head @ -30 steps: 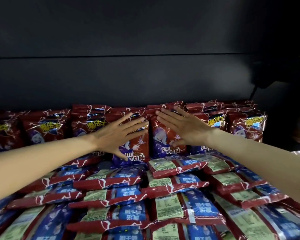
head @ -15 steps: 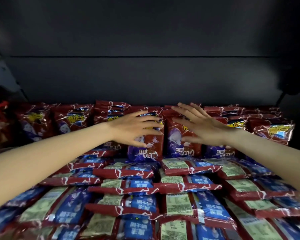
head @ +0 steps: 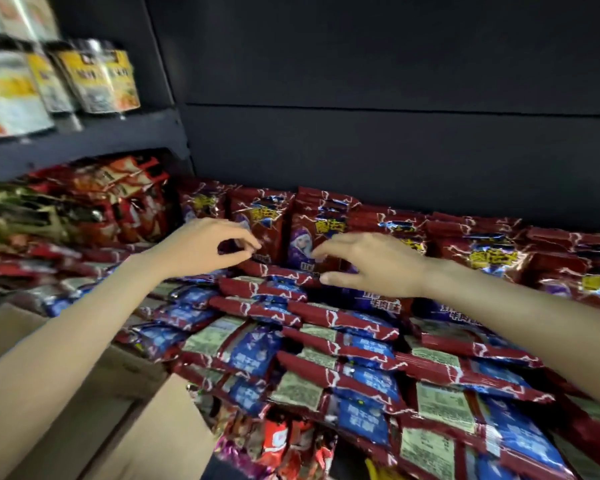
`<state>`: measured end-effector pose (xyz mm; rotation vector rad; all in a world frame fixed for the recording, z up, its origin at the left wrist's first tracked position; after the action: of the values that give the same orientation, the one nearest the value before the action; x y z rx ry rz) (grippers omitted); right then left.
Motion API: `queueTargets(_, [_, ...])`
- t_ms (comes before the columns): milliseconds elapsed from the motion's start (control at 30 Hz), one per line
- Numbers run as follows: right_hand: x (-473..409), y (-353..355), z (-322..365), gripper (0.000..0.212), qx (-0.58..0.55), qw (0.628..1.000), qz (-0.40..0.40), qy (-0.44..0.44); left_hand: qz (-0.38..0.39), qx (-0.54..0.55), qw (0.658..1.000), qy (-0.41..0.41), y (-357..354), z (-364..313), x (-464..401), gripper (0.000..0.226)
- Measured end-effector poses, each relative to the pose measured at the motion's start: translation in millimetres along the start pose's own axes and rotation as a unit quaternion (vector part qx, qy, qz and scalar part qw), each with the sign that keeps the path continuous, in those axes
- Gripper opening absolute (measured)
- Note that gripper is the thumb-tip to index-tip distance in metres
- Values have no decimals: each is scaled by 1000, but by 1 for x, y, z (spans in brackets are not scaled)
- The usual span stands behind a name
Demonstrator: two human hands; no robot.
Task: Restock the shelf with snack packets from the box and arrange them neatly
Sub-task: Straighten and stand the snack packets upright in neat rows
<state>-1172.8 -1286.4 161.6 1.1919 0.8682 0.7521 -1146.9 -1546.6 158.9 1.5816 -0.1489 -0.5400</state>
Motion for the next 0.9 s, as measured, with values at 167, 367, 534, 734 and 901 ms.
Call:
queueTargets(167, [-52,-29,5,54,-30,998,52,-22,97,15,993,71,3,65,23,48])
queueTargets(367, [-73,-48,-5,58,-53,991,109,-51,201,93,974,40,-19,109,11,52])
queueTargets(534, [-78,-42,0,55,90,996,-3,1,168,22,984,-52,-28,121,-1,37])
queueTargets(734, [-88,-52,-4,36,191,981,-8,-33,-54,-126,978,-160,-36,108,-18,35])
queueTargets(901, [-95,-43,-21,35,46,992,14,-115,-38,-69,989,-126,-39,110,-46,33])
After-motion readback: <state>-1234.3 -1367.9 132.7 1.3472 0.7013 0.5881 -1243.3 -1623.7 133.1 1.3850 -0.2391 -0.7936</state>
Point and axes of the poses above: each hand's wrist, its own x-axis away from the middle knuckle, its own y-axis out of the back of the hand, z = x × y, the point moved 3 cm from there along -x, towards the middle knuckle, and after that the axes turned 5 degrees about -x, right-handed, at the moved point
